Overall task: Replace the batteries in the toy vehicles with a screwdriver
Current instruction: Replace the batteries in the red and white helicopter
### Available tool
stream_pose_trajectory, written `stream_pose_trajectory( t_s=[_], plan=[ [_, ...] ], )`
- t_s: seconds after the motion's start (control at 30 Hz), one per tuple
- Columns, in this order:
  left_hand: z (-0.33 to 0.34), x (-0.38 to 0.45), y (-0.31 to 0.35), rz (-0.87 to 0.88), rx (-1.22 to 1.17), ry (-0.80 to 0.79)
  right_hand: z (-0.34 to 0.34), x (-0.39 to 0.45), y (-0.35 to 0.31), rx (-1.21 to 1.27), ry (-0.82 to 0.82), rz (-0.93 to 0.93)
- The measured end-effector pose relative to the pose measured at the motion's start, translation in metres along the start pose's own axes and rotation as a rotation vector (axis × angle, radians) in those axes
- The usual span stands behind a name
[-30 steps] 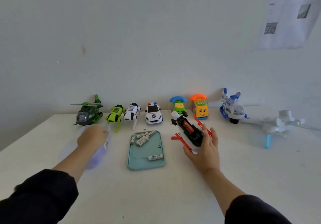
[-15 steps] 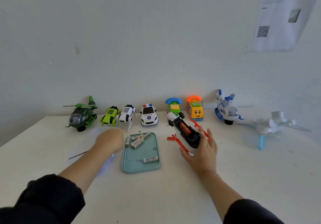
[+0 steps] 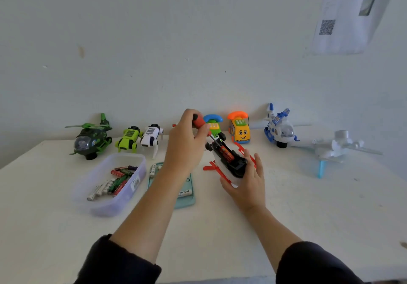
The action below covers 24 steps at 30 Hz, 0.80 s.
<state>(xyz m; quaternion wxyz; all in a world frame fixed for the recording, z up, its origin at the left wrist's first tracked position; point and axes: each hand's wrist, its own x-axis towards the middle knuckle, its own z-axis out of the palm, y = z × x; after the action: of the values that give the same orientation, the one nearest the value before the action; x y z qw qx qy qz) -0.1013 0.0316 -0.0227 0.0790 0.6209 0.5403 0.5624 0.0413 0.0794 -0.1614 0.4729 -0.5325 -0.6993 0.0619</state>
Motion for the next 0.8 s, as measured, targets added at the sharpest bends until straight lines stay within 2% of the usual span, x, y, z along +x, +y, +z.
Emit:
stream_pose_trajectory(
  t_s=[0.07,0.17,0.4,0.53,0.7,0.8],
  plan=[
    [0.015,-0.005,-0.003,-0.069,-0.112,0.011,-0.001,-0.001,-0.001,0.027,-0.009,0.005],
    [0.031,-0.011,-0.009,-0.113,-0.153,0.008,-0.004,0.0,-0.002,0.081,-0.031,0.035],
    [0.043,-0.016,-0.014,-0.092,-0.159,0.016,-0.001,0.002,0.003,0.113,-0.056,0.065],
    [0.047,-0.017,-0.018,0.047,-0.03,-0.043,-0.002,0.003,0.004,0.128,-0.057,0.105],
    [0.05,-0.022,-0.009,0.312,0.129,-0.15,0.0,0.003,0.006,0.12,-0.072,0.11],
    [0.054,-0.035,-0.005,0.469,0.23,-0.225,-0.002,0.005,0.005,0.16,-0.112,0.181]
  ],
)
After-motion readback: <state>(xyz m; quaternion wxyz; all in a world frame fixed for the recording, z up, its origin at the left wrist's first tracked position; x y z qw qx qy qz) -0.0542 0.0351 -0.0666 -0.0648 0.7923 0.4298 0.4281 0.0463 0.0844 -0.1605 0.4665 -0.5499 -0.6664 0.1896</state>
